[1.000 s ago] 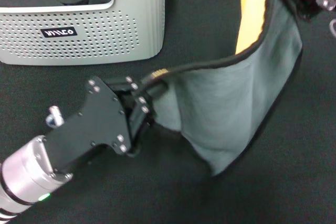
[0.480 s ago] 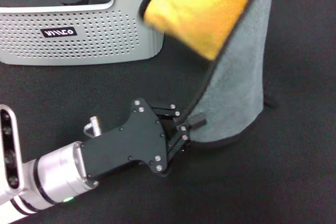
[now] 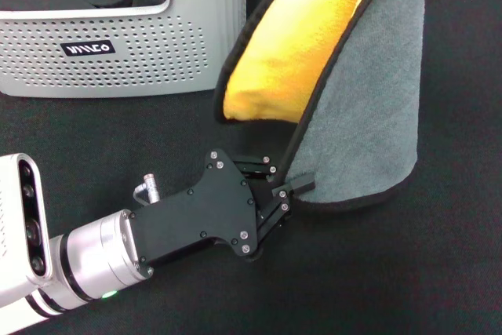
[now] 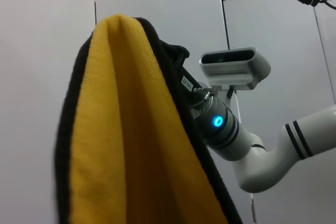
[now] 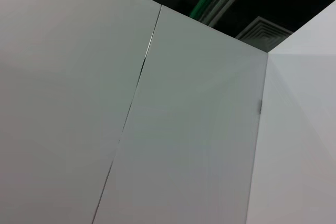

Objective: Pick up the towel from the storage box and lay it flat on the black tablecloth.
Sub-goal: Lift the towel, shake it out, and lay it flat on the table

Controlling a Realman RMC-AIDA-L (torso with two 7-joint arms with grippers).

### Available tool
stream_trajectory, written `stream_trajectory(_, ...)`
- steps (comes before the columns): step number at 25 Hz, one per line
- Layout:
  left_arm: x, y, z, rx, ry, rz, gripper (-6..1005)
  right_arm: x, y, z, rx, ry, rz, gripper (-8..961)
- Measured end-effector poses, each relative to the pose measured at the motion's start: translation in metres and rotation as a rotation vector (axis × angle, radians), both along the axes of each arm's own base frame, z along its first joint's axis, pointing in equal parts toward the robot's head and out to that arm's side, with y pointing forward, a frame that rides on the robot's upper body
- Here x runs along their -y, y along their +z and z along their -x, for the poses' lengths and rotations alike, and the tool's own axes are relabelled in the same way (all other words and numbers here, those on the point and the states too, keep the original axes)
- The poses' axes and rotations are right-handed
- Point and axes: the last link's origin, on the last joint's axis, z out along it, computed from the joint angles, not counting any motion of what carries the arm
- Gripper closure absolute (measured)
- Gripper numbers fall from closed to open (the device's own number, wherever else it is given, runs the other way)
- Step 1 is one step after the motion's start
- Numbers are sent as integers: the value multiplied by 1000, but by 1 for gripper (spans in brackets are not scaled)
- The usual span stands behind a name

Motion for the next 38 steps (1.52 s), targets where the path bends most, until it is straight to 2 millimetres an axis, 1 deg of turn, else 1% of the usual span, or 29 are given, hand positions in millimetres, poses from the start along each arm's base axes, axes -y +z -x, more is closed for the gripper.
stream_trajectory(3,-1,0,0,-2,3,-3,916,-2,2,0,-4,-9,-7,948)
stream_trajectory(16,-4,-1,0,-14,9,-5,794,-4,6,0,-8,-15,-23,948)
stream_trajectory(25,-4,0,2,-8,25,-12,801,-5,13,-5,-17,-30,-35,947)
stream_trajectory(38,-5,4,3,21,58,-20,813,-1,12,-7,-12,-21,-21,947)
